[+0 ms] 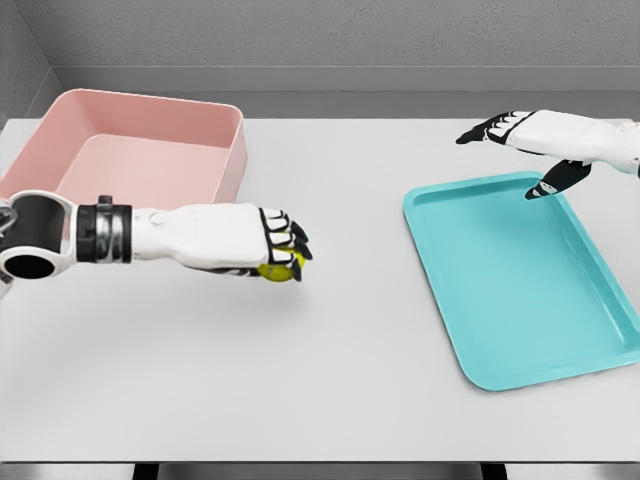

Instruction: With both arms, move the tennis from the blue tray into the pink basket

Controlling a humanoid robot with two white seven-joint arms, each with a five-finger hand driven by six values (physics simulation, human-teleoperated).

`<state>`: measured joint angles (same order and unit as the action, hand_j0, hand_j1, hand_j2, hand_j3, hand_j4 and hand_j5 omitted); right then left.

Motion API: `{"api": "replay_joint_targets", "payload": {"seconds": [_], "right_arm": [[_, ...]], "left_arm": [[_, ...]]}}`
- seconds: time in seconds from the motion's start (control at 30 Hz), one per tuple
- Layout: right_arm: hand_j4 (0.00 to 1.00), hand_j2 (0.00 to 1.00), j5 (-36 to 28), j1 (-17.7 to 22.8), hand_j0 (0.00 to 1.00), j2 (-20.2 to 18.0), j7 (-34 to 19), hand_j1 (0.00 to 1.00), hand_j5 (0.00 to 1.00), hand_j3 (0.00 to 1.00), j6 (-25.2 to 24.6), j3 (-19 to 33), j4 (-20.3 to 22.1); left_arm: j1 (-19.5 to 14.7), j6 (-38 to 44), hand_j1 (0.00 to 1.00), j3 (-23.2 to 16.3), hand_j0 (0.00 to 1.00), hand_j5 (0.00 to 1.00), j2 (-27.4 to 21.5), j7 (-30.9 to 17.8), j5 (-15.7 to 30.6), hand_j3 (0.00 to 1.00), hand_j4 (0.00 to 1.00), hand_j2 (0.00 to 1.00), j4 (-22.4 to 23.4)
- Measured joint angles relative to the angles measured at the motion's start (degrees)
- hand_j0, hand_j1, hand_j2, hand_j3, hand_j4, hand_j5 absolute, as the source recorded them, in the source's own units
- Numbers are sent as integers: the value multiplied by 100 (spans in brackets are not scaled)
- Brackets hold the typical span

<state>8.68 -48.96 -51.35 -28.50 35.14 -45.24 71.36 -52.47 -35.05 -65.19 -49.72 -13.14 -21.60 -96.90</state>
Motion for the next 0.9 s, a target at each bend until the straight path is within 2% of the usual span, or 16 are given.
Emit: {"api": "replay_joint_targets", "payload": {"seconds": [0.23,0.6,0.9], "right_arm": [[100,100,-1,0,100,-22,1,100,100,100,0,1,0],[100,100,-1,0,100,-35,2,100,100,100,0,1,-6],[100,100,0,0,100,-43,3,100,100,100,0,-5,-2]], "left_arm": [[-220,-1,51,3,51,51,-158,3,152,51,51,51,25],[-316,-2,50,8,50,50,-300,2,216,50,50,50,151],[-439,-2,50,13,50,50,-308,5,244,50,50,50,566]]}}
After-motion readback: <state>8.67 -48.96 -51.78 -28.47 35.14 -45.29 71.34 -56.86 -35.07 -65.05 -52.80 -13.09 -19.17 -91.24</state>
